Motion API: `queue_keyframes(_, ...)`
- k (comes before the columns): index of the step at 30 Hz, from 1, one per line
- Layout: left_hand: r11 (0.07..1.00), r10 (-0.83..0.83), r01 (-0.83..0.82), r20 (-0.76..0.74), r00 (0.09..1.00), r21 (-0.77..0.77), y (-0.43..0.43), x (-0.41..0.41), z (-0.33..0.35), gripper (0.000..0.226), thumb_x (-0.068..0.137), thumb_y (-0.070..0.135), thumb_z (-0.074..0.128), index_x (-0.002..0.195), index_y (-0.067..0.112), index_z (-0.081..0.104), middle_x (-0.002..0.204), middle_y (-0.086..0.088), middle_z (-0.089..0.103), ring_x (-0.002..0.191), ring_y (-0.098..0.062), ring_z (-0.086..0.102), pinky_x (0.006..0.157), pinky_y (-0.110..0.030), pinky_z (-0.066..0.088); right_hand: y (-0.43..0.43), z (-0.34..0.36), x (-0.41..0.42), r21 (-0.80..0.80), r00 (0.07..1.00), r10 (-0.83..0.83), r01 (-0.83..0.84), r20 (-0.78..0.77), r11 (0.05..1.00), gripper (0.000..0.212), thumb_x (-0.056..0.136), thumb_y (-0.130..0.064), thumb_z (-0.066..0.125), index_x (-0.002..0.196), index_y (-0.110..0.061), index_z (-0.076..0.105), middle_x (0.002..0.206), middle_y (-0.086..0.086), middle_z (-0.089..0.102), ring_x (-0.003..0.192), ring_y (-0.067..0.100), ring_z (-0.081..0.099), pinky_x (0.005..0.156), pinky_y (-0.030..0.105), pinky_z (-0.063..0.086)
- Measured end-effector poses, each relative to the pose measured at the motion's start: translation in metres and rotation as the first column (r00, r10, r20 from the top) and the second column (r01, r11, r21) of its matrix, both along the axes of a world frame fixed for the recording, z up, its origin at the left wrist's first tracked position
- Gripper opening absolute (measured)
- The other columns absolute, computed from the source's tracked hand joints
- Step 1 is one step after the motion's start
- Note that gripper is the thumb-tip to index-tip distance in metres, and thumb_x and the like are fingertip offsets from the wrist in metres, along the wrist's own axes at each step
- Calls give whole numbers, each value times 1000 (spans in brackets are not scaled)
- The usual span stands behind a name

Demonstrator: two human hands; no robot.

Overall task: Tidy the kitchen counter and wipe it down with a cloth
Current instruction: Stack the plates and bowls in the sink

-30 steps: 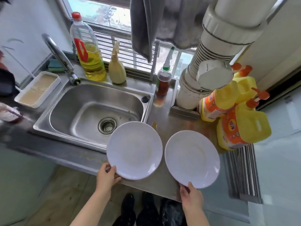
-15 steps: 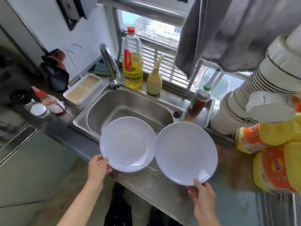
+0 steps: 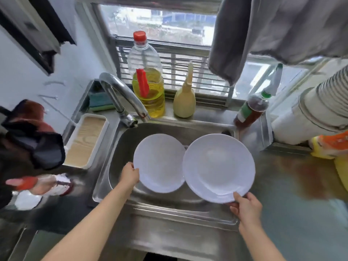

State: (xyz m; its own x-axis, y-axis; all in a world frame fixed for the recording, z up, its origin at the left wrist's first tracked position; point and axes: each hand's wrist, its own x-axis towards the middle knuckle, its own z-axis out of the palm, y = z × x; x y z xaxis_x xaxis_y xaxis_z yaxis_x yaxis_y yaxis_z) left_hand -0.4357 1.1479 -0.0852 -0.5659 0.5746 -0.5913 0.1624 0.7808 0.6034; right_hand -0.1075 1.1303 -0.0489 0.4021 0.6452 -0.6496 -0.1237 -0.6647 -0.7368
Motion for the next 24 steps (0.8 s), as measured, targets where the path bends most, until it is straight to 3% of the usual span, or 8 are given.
queue_keyframes(5, 969, -216, 223, 68, 974, -111, 19, -26, -85, 7, 84, 9, 49, 87, 15, 52, 96, -21, 63, 89, -39, 62, 82, -53, 53, -6, -21, -18, -55, 997, -76, 77, 30, 995, 16, 88, 1, 55, 75, -9, 56, 79, 15, 58, 60, 25, 51, 37, 17, 44)
queue_keyframes(8, 959, -233, 255, 170, 957, -122, 23, -21, -94, 11, 89, 5, 51, 82, 13, 51, 93, -21, 60, 85, -33, 60, 84, -54, 52, -7, -28, -19, -79, 998, -62, 63, 18, 995, 12, 89, 0, 56, 81, -8, 59, 78, 13, 63, 59, 23, 56, 39, 18, 46)
queue_keyframes(11, 967, -206, 235, 233, 950, -101, 25, -14, -93, 22, 91, -4, 48, 76, 12, 49, 83, -17, 54, 67, -25, 52, 61, -29, 51, -4, -33, -16, -79, 999, -5, 9, 42, 997, 7, 88, -1, 57, 84, -5, 60, 74, 13, 64, 52, 18, 57, 41, 19, 47)
queue_keyframes(13, 966, -219, 244, 228, 949, -87, 23, -18, -107, 11, 91, -3, 49, 85, 5, 52, 80, -16, 55, 61, -21, 49, 44, -18, 44, 0, -34, -15, -74, 998, 41, -37, 44, 997, 6, 88, 1, 57, 85, -3, 60, 71, 12, 63, 53, 19, 55, 41, 18, 47)
queue_keyframes(18, 965, -212, 239, 213, 954, -108, 13, -26, -132, 23, 92, 2, 50, 113, -7, 52, 74, -12, 56, 58, -23, 49, 40, -16, 42, 7, -31, -23, -54, 992, 111, -108, 57, 993, 9, 88, 2, 55, 84, -3, 60, 63, 7, 61, 50, 16, 50, 41, 18, 45)
queue_keyframes(19, 964, -211, 241, 227, 951, -111, 11, -25, -128, 25, 92, 4, 52, 115, -5, 51, 81, -14, 58, 63, -26, 52, 43, -15, 44, 8, -30, -24, -51, 990, 127, -124, 63, 991, 10, 88, 2, 55, 82, -4, 60, 61, 6, 61, 49, 15, 51, 41, 18, 45)
queue_keyframes(22, 960, -253, 272, 201, 946, -71, 8, -24, -114, 44, 86, 10, 64, 124, -2, 47, 112, -18, 55, 99, -33, 56, 80, -31, 48, 9, -26, -31, -43, 984, 163, -161, 73, 986, 15, 88, 2, 55, 76, -6, 57, 54, 0, 61, 46, 11, 53, 40, 18, 43)
queue_keyframes(24, 948, -309, 318, 182, 934, -22, 10, -27, -91, 47, 83, 12, 67, 124, -1, 48, 114, -16, 53, 105, -33, 55, 84, -33, 43, 13, -23, -39, -42, 978, 196, -193, 66, 980, 16, 88, 2, 55, 76, -8, 56, 52, -4, 61, 44, 9, 53, 40, 18, 43)
